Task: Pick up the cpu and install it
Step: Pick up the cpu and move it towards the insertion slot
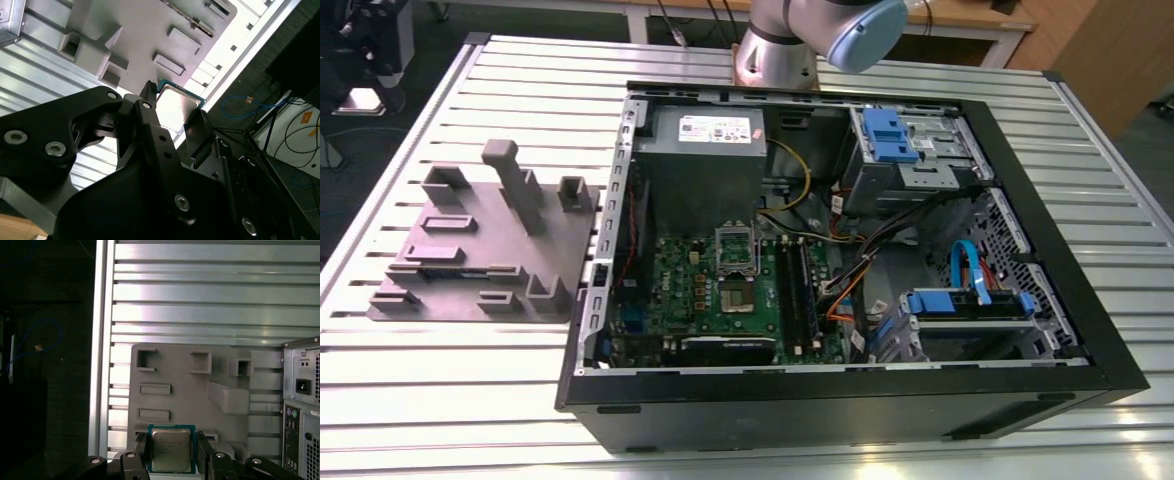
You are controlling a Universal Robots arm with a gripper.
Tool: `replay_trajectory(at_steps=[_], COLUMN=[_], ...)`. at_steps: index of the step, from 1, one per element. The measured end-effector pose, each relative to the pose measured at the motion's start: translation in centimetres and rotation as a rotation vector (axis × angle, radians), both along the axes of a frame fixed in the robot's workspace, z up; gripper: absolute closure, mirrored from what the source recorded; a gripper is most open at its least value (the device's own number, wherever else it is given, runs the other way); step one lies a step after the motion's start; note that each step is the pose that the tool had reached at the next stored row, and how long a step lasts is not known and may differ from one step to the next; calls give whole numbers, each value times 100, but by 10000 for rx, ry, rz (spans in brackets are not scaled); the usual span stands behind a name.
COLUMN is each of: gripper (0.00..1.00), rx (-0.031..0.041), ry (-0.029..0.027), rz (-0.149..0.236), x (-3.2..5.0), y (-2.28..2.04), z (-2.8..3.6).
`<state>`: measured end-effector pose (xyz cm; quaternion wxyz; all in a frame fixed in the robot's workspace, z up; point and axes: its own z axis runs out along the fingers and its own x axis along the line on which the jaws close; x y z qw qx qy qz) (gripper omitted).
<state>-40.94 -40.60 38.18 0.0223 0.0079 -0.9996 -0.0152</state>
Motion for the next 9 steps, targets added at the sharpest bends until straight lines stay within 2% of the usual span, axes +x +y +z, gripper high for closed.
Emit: replay_trajectory(at_steps=[9], gripper=[53], rx=[-1], ry=[1], rz=[0], x=[27], y=[0], z=[1])
